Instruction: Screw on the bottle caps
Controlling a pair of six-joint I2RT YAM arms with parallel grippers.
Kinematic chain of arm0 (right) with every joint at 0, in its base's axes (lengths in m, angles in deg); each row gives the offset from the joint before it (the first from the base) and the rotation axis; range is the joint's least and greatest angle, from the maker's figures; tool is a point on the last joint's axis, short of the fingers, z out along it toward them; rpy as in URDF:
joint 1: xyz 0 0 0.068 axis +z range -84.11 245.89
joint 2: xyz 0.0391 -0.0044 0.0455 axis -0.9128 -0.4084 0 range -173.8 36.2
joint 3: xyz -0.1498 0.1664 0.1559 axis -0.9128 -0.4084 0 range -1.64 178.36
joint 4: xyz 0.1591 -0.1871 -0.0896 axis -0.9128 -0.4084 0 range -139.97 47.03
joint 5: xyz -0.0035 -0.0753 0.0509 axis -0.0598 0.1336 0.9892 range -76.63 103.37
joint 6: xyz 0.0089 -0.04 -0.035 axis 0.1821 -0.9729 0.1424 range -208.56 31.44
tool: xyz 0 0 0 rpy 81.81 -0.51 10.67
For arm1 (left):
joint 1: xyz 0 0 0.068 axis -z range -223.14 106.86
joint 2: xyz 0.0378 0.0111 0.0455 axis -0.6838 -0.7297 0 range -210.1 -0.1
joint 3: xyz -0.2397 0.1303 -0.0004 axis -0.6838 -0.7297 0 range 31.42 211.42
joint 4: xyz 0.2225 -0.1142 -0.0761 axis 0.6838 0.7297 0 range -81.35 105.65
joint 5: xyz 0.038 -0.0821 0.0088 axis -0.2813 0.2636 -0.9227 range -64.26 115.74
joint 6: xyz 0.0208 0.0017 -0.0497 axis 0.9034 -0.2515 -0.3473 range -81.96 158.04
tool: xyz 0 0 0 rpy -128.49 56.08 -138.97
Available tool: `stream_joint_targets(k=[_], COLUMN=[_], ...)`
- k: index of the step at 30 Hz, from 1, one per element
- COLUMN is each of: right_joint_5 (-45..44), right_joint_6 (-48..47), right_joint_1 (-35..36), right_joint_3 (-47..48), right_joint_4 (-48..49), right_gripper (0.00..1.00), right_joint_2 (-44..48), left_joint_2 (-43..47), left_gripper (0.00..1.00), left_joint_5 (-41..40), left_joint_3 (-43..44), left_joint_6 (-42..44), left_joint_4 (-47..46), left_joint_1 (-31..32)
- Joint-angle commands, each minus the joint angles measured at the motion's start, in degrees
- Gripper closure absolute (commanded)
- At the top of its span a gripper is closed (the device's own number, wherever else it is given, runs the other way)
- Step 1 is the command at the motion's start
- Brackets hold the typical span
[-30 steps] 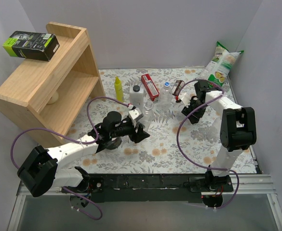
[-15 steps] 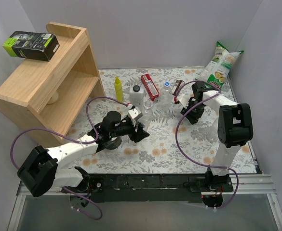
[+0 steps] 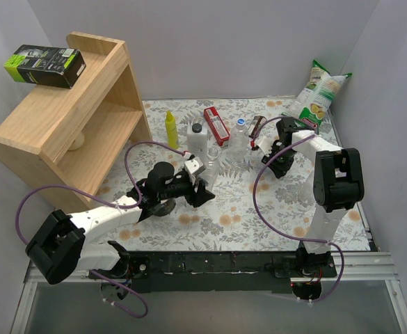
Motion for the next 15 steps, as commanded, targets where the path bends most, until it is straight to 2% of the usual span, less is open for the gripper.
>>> stream_joint_targets(k=[1,7,10,13,15], right_joint_5=[0.8,12.8,19.8,24.9,25.1], right_joint_6=[-1.4,0.0,-0.2,0.3,1.5], right_joint_1=[0.3,2.1,6.4,14.1,21.0], right_joint_3=[-0.7,-1.1,1.8,5.9,8.0], right_joint_4=[-3.6,-15.9,-20.6,-22.5,-21.7], right_gripper=[0.72,0.73,0.74,0.73,0.71], right_joint_2=[5.7,20.1,27.2,32.3,34.2], left_joint_2=[-0.1,-0.3,-1.4,-1.7,-1.7], left_gripper=[1.0,1.0,1.0,1.0,1.0], left_joint_5=[3.2,4.8,7.5,8.2,8.5], left_joint_3=[-1.9,-6.8,-8.6,-9.7,-9.8], left_joint_6=[5.4,10.6,11.8,13.3,14.4], left_joint_4=[-2.7,-7.8,-9.6,-11.3,-11.4], left_joint_1=[-0.2,0.2,0.8,1.3,1.7])
